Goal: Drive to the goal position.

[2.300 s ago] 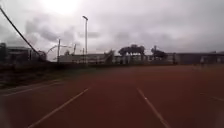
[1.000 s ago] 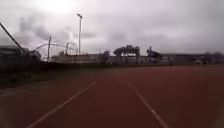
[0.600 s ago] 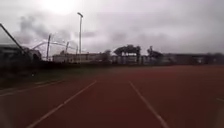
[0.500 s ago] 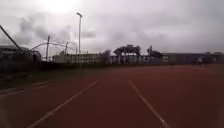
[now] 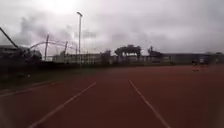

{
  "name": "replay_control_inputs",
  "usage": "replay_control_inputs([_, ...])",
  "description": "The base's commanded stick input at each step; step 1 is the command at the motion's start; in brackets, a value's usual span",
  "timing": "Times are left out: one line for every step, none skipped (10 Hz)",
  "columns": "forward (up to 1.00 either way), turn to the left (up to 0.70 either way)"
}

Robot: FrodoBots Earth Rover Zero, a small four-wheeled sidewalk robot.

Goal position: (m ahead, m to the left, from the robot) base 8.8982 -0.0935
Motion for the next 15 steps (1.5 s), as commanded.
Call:
replay_control_inputs([0.5,0.0])
replay_control_inputs([0.5,0.0])
replay_control_inputs([0.5,0.0])
replay_control_inputs([0.5,0.0])
replay_control_inputs([0.5,0.0])
replay_control_inputs([0.5,0.0])
replay_control_inputs([0.5,0.0])
replay_control_inputs([0.5,0.0])
replay_control_inputs([0.5,0.0])
replay_control_inputs([0.5,0.0])
replay_control_inputs([0.5,0.0])
replay_control_inputs([0.5,0.0])
replay_control_inputs([0.5,0.0])
replay_control_inputs([0.5,0.0])
replay_control_inputs([0.5,0.0])
